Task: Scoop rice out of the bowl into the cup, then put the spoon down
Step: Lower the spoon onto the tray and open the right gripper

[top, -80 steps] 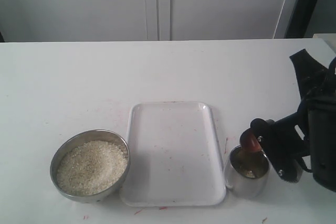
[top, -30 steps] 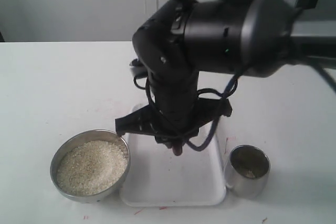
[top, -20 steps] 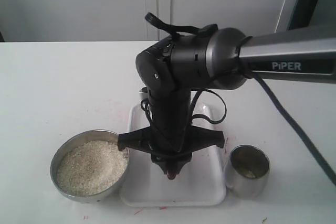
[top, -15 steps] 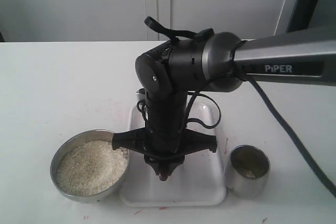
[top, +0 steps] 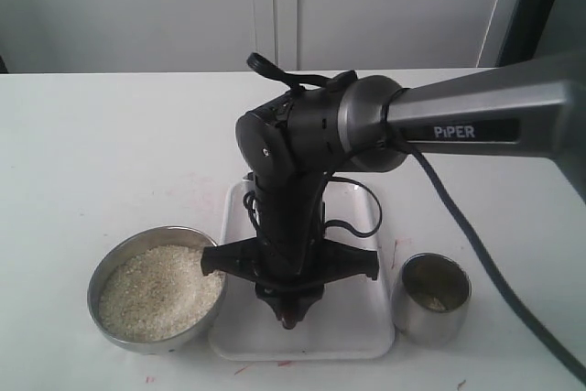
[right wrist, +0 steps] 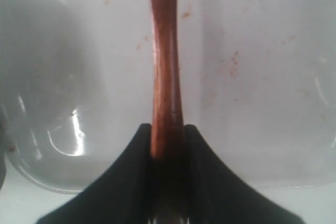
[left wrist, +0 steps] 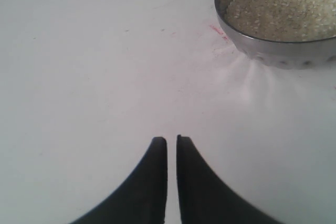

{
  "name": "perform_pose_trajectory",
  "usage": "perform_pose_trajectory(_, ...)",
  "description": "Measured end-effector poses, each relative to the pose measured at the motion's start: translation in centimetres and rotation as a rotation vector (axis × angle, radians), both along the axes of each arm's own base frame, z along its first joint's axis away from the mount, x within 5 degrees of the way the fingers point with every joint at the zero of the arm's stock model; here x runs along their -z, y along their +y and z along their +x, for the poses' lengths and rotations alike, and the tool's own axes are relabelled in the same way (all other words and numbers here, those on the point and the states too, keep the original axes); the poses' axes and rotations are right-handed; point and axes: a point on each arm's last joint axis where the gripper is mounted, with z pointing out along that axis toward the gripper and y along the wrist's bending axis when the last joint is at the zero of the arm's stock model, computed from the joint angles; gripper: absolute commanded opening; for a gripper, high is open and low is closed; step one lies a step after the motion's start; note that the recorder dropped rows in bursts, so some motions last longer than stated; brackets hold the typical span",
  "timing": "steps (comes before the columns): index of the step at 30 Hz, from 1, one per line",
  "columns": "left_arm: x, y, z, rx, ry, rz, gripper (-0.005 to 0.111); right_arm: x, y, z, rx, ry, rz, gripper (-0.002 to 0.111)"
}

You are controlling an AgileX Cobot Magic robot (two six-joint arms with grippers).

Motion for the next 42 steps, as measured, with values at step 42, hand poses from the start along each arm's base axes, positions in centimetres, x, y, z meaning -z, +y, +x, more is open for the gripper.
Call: perform_pose_trajectory(42,0.00,0.00,0.00,0.000,0.000,0.000,0.014,-0.41,-0.30,0.16,-0.053,-0.024,-0.016,0.017)
